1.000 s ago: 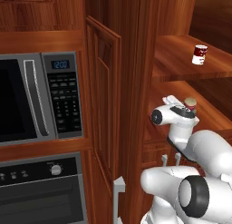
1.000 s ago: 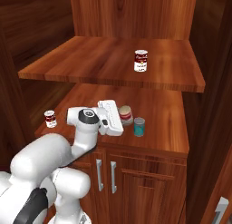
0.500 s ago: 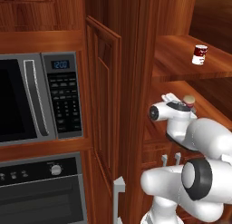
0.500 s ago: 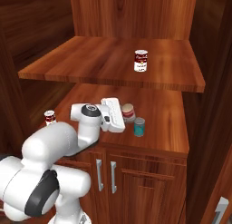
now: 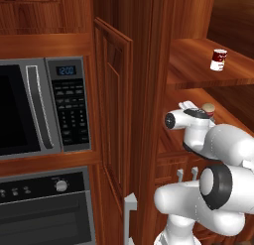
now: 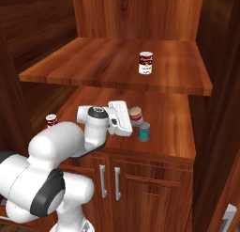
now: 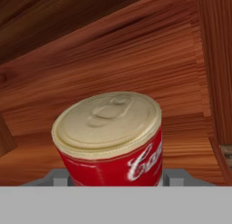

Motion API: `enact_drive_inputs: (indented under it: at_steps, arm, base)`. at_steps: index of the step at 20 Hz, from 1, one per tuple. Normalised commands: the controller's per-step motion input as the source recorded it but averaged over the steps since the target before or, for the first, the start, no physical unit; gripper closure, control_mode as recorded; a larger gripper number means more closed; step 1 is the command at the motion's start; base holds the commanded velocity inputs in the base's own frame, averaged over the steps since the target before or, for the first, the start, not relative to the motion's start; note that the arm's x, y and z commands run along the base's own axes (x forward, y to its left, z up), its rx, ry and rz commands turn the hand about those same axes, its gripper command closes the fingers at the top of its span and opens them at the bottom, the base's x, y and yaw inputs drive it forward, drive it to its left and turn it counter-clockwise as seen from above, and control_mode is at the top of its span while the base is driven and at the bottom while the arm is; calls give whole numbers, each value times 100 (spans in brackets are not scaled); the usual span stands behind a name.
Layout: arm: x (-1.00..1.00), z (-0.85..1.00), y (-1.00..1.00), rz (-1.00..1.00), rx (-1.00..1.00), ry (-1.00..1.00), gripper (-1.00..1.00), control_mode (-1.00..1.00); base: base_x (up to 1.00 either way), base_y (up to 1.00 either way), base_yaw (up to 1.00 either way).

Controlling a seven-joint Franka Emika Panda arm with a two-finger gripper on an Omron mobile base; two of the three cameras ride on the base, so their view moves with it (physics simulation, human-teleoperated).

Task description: Stack two cans on top of the other two cans in the cabinet.

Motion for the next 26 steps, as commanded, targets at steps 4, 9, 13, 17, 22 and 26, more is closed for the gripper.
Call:
enact_drive_inputs:
  at_steps: [4, 9, 13, 17, 22, 26]
  arm:
    - [7, -10, -15, 0, 0, 0, 100, -100]
    - [15, -9, -9, 0, 0, 0, 100, -100]
    - [14, -6, -4, 0, 0, 0, 100, -100]
    - [6, -10, -2, 0, 0, 0, 100, -100]
    - [0, -16, -3, 0, 0, 0, 100, -100]
    - [4, -16, -4, 0, 0, 0, 100, -100]
  base:
    - [0, 0, 0]
    - [0, 0, 0]
    - [0, 0, 0]
    - [0, 0, 0]
    - [0, 0, 0]
    - [0, 0, 0]
